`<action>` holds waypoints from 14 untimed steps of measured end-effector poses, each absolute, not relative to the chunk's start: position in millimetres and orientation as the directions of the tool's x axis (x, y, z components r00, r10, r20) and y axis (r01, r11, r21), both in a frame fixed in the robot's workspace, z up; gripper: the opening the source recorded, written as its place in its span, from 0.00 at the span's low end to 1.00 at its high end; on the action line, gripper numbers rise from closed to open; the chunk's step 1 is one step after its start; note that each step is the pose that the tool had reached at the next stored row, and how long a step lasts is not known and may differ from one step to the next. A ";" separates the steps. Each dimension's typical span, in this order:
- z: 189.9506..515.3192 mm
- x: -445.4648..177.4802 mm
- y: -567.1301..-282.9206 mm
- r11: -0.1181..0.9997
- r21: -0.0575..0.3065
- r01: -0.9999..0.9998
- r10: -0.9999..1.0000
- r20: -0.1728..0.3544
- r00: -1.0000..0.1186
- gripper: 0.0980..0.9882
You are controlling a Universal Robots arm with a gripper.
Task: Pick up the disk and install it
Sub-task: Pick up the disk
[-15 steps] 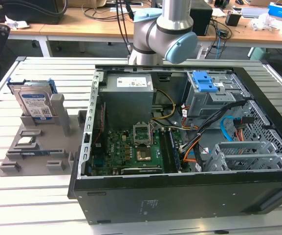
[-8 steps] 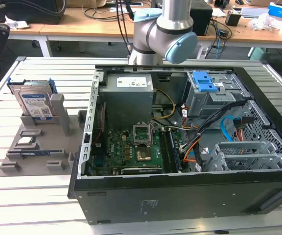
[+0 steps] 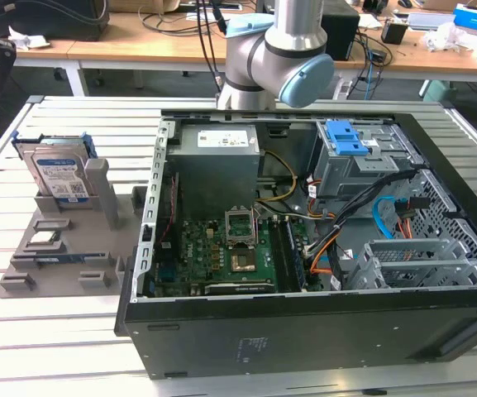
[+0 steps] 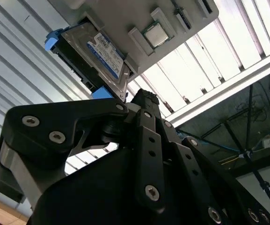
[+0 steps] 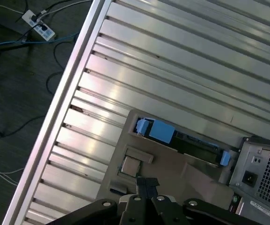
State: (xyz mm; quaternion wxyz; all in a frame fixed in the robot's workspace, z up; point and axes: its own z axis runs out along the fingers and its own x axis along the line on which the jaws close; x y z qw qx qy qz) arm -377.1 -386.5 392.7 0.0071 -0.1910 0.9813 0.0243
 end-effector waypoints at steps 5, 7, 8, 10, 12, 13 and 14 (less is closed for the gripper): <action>392.6 -377.1 -386.5 0.905 0.045 -0.423 -0.422 -0.023 -0.906 0.01; 392.7 -377.1 -386.5 0.893 0.045 -0.447 -0.446 -0.023 -0.895 0.01; 392.7 -377.1 -386.5 0.890 0.045 -0.454 -0.453 -0.023 -0.891 0.01; 392.7 -377.1 -386.5 0.881 0.045 -0.472 -0.471 -0.023 -0.882 0.01; 392.6 -377.1 -386.5 0.873 0.045 -0.486 -0.485 -0.023 -0.874 0.01; 392.7 -377.1 -386.5 0.868 0.045 -0.494 -0.493 -0.023 -0.870 0.01; 392.7 -377.1 -386.5 0.865 0.045 -0.500 -0.500 -0.023 -0.866 0.01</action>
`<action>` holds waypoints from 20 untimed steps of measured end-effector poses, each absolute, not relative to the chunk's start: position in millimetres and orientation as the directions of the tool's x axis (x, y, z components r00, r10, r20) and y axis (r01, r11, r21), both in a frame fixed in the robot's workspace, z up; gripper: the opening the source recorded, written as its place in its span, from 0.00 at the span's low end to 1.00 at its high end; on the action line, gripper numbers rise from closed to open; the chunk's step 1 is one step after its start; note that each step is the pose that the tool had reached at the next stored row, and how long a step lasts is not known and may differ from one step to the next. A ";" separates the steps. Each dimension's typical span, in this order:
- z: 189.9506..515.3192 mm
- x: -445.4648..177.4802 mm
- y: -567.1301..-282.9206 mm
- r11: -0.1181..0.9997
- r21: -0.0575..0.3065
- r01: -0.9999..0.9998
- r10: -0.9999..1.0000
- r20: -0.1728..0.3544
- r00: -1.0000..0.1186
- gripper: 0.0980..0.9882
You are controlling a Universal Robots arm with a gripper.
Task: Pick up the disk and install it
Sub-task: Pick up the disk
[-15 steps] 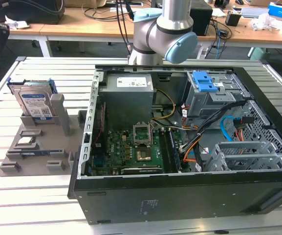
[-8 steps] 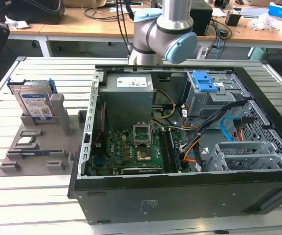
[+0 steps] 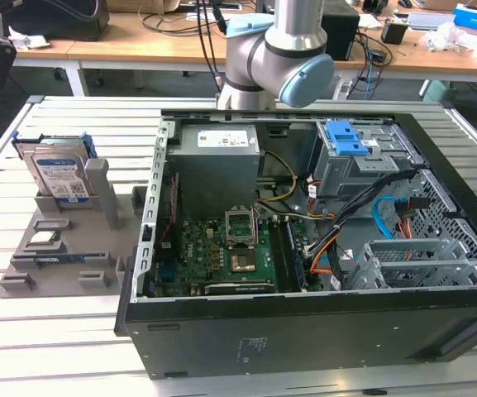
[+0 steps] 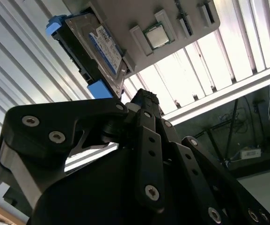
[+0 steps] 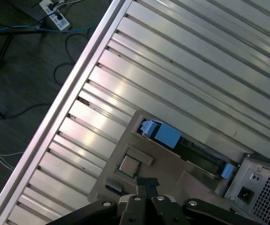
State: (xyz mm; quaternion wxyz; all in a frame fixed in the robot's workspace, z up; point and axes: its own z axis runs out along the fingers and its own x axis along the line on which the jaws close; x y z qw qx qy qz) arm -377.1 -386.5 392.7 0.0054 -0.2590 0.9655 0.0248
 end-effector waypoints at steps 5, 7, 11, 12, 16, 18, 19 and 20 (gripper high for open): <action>392.7 -377.1 -386.5 0.837 0.045 -0.545 -0.545 -0.023 -0.838 0.01; 392.6 -377.1 -386.5 0.829 0.045 -0.557 -0.557 -0.023 -0.830 0.01; 392.6 -377.1 -386.5 0.800 0.045 -0.599 -0.598 -0.023 -0.801 0.01; 392.7 -377.1 -386.5 0.791 0.045 -0.610 -0.609 -0.023 -0.793 0.01; 392.7 -377.1 -386.5 0.761 0.045 -0.647 -0.646 -0.023 -0.763 0.01; 392.7 -377.1 -386.5 0.751 0.045 -0.659 -0.659 -0.023 -0.752 0.01; 392.7 -377.1 -386.5 0.746 0.045 -0.664 -0.664 -0.023 -0.747 0.01; 392.7 -377.1 -386.5 0.741 0.045 -0.669 -0.669 -0.023 -0.743 0.01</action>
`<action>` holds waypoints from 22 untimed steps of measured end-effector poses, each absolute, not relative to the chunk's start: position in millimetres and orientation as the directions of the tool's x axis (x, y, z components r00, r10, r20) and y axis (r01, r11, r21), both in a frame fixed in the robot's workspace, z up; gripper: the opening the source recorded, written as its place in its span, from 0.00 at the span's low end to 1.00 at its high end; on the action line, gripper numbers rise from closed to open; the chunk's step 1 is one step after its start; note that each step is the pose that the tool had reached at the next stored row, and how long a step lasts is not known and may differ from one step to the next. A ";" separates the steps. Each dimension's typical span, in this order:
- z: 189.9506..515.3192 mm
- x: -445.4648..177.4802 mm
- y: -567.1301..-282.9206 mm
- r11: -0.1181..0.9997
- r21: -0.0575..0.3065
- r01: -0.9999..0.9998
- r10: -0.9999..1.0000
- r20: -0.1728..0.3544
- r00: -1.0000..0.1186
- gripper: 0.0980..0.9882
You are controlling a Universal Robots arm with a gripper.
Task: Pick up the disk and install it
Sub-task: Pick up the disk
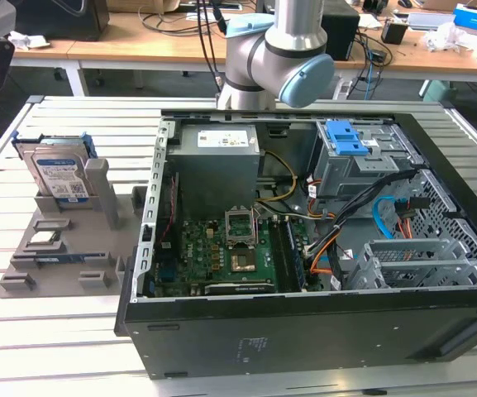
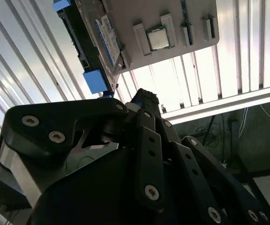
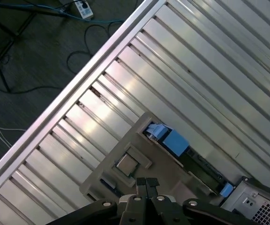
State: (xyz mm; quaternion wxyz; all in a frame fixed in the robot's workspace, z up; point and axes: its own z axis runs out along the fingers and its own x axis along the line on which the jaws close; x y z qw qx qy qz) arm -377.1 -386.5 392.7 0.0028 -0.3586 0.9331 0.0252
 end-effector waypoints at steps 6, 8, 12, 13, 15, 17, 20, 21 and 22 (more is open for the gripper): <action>392.7 -377.1 -386.5 0.708 0.045 -0.705 -0.705 -0.023 -0.709 0.01; 392.7 -377.1 -386.5 0.684 0.045 -0.728 -0.728 -0.023 -0.685 0.01; 392.7 -377.1 -386.5 0.658 0.045 -0.751 -0.751 -0.023 -0.660 0.01; 392.7 -377.1 -386.5 0.652 0.045 -0.757 -0.756 -0.023 -0.654 0.01; 392.7 -377.1 -386.5 0.640 0.045 -0.767 -0.767 -0.023 -0.641 0.01; 392.7 -377.1 -386.5 0.628 0.045 -0.777 -0.777 -0.023 -0.629 0.01; 392.7 -377.1 -386.5 0.602 0.045 -0.797 -0.797 -0.023 -0.604 0.01; 392.7 -377.1 -386.5 0.597 0.045 -0.801 -0.801 -0.023 -0.598 0.01; 392.7 -377.1 -386.5 0.592 0.045 -0.805 -0.805 -0.023 -0.593 0.01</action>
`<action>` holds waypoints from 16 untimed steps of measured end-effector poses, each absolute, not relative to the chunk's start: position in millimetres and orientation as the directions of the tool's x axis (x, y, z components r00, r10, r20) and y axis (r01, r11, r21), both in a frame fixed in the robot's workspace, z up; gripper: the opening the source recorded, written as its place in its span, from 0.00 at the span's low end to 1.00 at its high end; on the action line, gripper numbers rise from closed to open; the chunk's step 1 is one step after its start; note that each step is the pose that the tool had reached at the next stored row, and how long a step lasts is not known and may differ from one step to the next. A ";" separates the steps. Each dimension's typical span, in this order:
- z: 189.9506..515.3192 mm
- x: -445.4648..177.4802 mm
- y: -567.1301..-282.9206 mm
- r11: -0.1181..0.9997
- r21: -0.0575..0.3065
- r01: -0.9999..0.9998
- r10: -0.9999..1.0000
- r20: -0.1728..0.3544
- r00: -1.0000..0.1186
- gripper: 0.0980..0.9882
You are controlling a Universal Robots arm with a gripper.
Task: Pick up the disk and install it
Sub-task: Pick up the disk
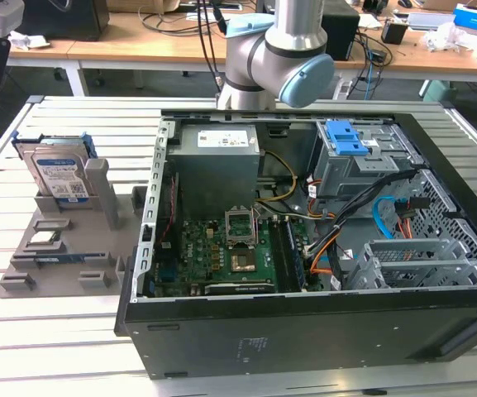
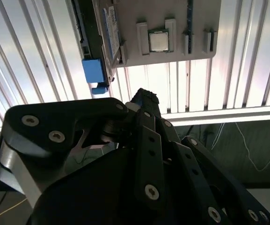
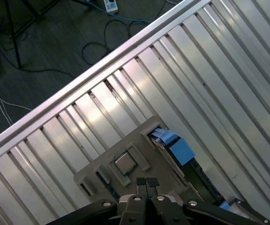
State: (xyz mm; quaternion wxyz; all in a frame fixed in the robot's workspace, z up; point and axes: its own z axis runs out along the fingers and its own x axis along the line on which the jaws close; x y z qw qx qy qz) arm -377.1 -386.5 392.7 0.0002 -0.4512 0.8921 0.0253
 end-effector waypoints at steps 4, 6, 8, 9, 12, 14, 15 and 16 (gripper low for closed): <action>392.7 -377.1 -386.5 0.567 0.045 -0.822 -0.822 -0.023 -0.569 0.01; 392.7 -377.1 -386.5 0.553 0.045 -0.832 -0.832 -0.023 -0.555 0.01; 392.7 -377.1 -386.5 0.539 0.045 -0.841 -0.841 -0.023 -0.540 0.01; 392.7 -377.1 -386.5 0.531 0.045 -0.846 -0.846 -0.023 -0.533 0.01; 392.7 -377.1 -386.5 0.509 0.045 -0.859 -0.860 -0.023 -0.511 0.01; 392.7 -377.1 -386.5 0.497 0.045 -0.866 -0.866 -0.023 -0.499 0.01; 392.7 -377.1 -386.5 0.492 0.045 -0.869 -0.870 -0.023 -0.493 0.01; 392.7 -377.1 -386.5 0.485 0.045 -0.873 -0.874 -0.023 -0.486 0.01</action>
